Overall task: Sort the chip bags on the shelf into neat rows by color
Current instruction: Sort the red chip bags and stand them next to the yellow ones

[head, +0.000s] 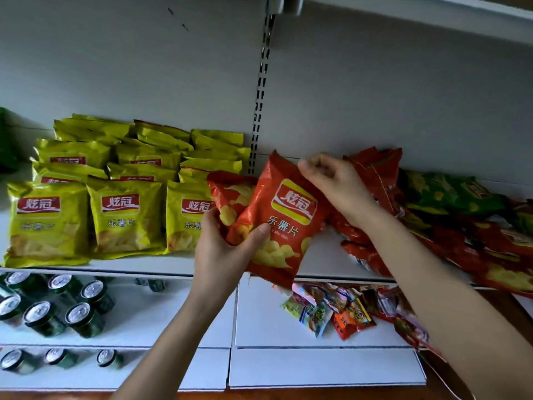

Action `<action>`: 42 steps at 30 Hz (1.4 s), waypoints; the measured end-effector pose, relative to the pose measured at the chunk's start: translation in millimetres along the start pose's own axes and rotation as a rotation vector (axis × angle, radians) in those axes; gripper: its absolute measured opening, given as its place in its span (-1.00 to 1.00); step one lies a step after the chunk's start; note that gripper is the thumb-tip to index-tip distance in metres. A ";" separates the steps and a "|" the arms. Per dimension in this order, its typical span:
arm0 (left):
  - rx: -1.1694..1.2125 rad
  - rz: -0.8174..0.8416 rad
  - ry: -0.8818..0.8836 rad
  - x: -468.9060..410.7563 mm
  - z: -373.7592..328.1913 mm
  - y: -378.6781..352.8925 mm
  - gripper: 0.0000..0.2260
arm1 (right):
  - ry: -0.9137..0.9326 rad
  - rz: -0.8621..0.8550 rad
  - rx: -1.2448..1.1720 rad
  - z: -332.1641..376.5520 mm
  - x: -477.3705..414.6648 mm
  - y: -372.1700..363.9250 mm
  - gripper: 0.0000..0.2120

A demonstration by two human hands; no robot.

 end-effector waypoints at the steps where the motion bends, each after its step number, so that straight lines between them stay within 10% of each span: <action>1: 0.022 -0.050 -0.014 -3.6 -3.8 3.2 -0.51 | -0.019 0.039 -0.039 -2.3 -6.4 4.6 -0.86; 6: -0.109 -0.193 -0.117 -23.9 -23.2 2.0 -0.38 | -0.164 0.371 -0.108 -16.2 -18.6 -12.7 -0.68; 16: -0.320 -0.184 -0.087 -12.3 16.2 -26.0 -0.65 | -0.076 -0.261 -0.024 -56.0 -134.1 74.5 -0.58; 29: -0.419 -0.231 0.117 8.5 72.8 -45.1 -0.51 | -0.293 0.269 0.392 -154.3 -171.1 -39.5 -0.45; 42: -0.354 -0.228 0.159 17.3 78.9 -42.4 -0.37 | -0.060 0.244 0.712 -131.1 -177.9 -15.1 -0.49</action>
Point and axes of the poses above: each hand's wrist, its own x-axis away from the middle knuckle, its own y-axis out of the back of the hand, z = x × y, the point moved 7 cm from there along -x, towards the middle knuckle, and after that the axes turned 8 degrees about -z, right-handed, at the moved point
